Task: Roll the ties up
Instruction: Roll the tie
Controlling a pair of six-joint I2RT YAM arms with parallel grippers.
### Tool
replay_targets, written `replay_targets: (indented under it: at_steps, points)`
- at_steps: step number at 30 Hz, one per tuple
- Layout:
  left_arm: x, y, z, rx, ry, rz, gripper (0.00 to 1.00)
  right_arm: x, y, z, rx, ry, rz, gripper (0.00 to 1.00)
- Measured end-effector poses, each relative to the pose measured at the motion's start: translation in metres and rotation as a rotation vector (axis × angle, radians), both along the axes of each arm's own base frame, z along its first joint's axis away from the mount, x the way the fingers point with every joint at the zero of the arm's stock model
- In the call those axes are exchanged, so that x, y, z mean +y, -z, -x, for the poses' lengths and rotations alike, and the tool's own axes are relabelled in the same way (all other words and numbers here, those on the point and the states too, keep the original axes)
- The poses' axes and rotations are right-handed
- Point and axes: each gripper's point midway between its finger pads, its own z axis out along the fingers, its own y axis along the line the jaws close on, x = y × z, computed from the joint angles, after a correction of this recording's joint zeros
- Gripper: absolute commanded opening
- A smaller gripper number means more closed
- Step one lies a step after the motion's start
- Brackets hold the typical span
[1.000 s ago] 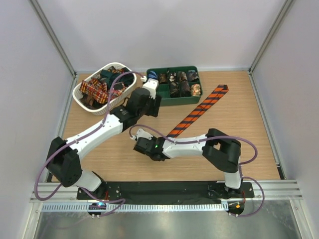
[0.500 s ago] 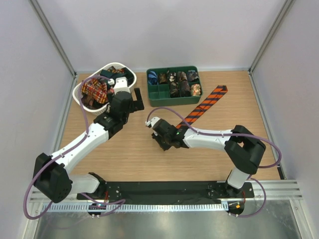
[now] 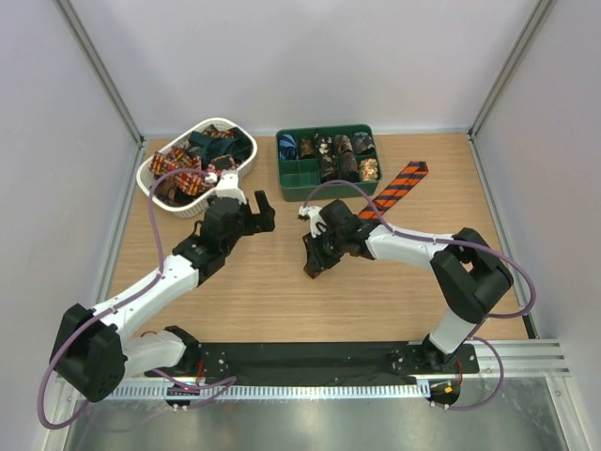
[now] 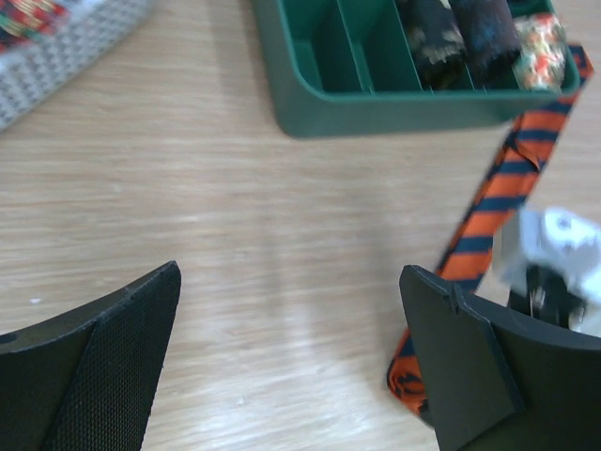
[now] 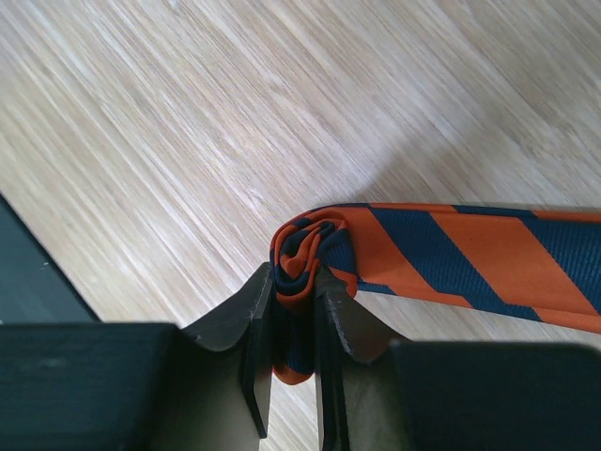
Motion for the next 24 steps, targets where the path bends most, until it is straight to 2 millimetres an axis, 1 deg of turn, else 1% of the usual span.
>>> replay_targets:
  at_steps: [4, 6, 9, 15, 19, 21, 22, 24]
  points:
    - [-0.016, 0.032, 0.017, 0.042, 0.118, 0.022, 0.99, -0.004, 0.001, -0.002, 0.077, 0.006, -0.056, 0.14]
    - [-0.025, 0.045, 0.025, 0.056, 0.174, 0.021, 0.99, -0.004, 0.003, -0.003, 0.108, 0.004, -0.079, 0.14]
    - [-0.039, 0.056, 0.036, 0.054, 0.26, 0.027, 0.99, -0.003, 0.003, -0.006, 0.152, -0.001, -0.11, 0.14]
    - [-0.075, 0.068, 0.055, -0.019, 0.481, 0.043, 1.0, -0.003, 0.004, -0.012, 0.22, -0.006, -0.154, 0.13]
    - [-0.105, 0.083, 0.08, -0.083, 0.677, -0.048, 1.0, -0.005, 0.004, -0.014, 0.253, -0.006, -0.179, 0.13]
    - [-0.117, 0.089, 0.09, -0.107, 0.751, -0.087, 1.0, -0.006, 0.005, -0.014, 0.268, -0.007, -0.189, 0.13]
    - [-0.121, 0.092, 0.094, -0.116, 0.784, -0.107, 1.0, -0.006, 0.005, -0.014, 0.274, -0.008, -0.194, 0.14]
    - [-0.126, 0.096, 0.095, -0.128, 0.818, -0.136, 1.0, -0.006, 0.005, -0.014, 0.284, -0.01, -0.201, 0.13]
